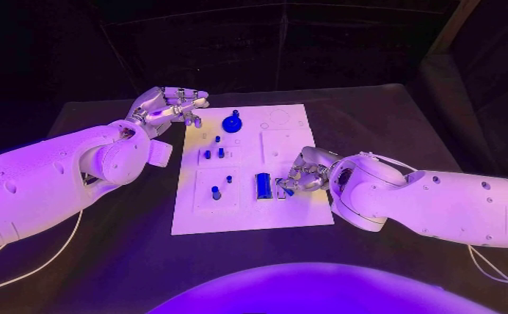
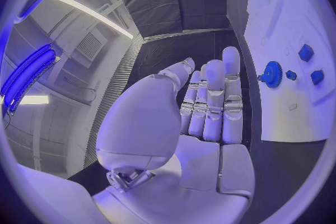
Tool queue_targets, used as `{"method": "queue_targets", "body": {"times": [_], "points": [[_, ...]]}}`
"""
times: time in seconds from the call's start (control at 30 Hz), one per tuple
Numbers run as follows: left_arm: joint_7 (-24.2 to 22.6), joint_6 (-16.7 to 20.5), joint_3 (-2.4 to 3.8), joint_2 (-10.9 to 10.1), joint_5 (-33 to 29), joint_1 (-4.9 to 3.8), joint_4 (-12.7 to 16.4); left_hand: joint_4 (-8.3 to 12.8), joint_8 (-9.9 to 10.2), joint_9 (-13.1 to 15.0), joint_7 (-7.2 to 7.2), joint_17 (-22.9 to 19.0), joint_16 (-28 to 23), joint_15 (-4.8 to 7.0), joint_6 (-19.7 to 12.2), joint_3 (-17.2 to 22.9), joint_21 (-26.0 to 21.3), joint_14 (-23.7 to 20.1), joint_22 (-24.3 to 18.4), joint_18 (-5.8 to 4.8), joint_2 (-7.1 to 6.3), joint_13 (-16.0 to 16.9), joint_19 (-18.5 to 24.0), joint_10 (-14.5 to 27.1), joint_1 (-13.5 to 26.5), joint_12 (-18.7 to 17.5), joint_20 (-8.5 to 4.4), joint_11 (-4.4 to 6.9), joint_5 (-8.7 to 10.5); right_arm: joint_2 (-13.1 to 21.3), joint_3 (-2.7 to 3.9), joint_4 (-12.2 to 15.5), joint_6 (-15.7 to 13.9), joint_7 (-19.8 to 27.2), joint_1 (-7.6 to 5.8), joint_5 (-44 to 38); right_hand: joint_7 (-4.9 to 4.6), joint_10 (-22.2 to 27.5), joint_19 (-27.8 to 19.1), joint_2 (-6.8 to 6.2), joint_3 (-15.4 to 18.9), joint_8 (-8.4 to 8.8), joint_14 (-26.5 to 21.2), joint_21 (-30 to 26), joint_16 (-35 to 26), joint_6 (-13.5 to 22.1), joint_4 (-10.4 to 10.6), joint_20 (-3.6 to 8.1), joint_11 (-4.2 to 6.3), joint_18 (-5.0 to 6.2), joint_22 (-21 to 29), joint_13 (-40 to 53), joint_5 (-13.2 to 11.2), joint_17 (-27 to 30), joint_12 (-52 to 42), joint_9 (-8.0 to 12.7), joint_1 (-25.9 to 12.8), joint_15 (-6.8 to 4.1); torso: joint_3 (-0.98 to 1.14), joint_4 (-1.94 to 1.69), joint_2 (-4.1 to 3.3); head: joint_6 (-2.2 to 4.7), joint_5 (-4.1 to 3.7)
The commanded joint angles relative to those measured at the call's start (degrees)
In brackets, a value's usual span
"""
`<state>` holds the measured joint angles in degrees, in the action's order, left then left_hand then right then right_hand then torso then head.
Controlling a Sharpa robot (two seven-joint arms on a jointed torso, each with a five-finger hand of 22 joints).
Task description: Assemble the parts on the task board
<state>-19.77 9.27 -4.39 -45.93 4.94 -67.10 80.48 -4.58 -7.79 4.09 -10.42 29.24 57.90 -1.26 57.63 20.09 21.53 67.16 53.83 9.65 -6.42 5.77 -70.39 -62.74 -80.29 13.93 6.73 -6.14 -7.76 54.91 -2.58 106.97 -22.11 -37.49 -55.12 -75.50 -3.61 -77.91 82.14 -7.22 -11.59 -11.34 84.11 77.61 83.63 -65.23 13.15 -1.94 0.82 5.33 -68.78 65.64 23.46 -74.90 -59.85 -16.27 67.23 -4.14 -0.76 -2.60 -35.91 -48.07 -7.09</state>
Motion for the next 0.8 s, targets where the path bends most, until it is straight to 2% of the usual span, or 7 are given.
{"method": "queue_targets", "body": {"times": [0.03,0.4,0.7,0.8], "points": [[-0.29,-0.68,0.05,0.08,-0.16,-0.06,0.03,0.27,-0.23,-0.09,0.09,-0.10,-0.03,-0.06,-0.42,-0.07,-0.37,-0.48,-0.07,0.76,0.08,0.09,0.20,0.32,-0.13,0.41,0.20,0.02,-0.18,-0.30,0.01,-0.08,1.19,-1.12,-0.05,-2.78,0.13,-0.61,0.23,0.50,0.84,-0.51,4.13,0.31,0.24,-0.55,-0.10,0.29,0.06,-1.07,-0.08,0.43,-0.04,-6.08,-0.60,-0.28,-0.17,-0.52,0.01,0.04,-0.04,0.01,0.02],[0.24,-1.02,0.05,0.19,-0.16,-0.06,-0.10,0.26,-0.23,-0.10,0.05,-0.11,-0.02,-0.07,-0.48,-0.13,-0.38,-0.49,-0.10,0.76,0.01,0.08,0.20,0.38,-0.10,0.42,0.20,-0.01,-0.16,-1.90,0.01,-0.46,3.63,-0.62,-0.05,-3.96,0.38,-0.77,0.28,0.97,1.81,-0.91,4.13,0.38,0.30,-0.63,-0.67,0.49,0.30,-1.10,-0.24,0.70,-0.08,-6.18,-0.82,-0.59,0.75,-0.72,-0.02,0.00,-0.01,-0.17,0.06],[0.31,-1.03,0.05,0.15,-0.16,-0.07,-0.12,0.26,-0.23,-0.10,0.05,-0.11,-0.02,-0.07,-0.48,-0.13,-0.38,-0.49,-0.10,0.76,0.01,0.08,0.20,0.38,-0.10,0.42,0.20,-0.01,-0.16,-2.16,0.01,-0.75,3.94,-0.33,-0.04,-3.52,0.29,-0.55,0.21,0.98,2.54,-0.94,4.09,0.27,0.20,-0.36,-0.75,0.53,0.24,-1.08,-0.09,0.41,-0.49,-6.04,-0.34,-0.66,0.83,-0.72,-0.04,0.05,0.04,-0.14,0.13],[0.33,-1.02,0.05,0.15,-0.16,-0.07,-0.14,0.26,-0.23,-0.10,0.05,-0.11,-0.02,-0.07,-0.48,-0.13,-0.38,-0.49,-0.10,0.76,0.01,0.08,0.20,0.38,-0.10,0.42,0.20,-0.01,-0.16,-2.19,0.01,-0.84,3.98,-0.47,-0.04,-3.81,0.41,-0.62,0.26,1.52,2.54,-1.05,4.11,0.34,0.25,-0.34,-1.19,0.56,0.32,-1.11,-0.23,0.59,-0.58,-6.13,-0.50,-0.76,1.65,-0.77,-0.01,0.09,0.04,-0.12,0.16]]}}
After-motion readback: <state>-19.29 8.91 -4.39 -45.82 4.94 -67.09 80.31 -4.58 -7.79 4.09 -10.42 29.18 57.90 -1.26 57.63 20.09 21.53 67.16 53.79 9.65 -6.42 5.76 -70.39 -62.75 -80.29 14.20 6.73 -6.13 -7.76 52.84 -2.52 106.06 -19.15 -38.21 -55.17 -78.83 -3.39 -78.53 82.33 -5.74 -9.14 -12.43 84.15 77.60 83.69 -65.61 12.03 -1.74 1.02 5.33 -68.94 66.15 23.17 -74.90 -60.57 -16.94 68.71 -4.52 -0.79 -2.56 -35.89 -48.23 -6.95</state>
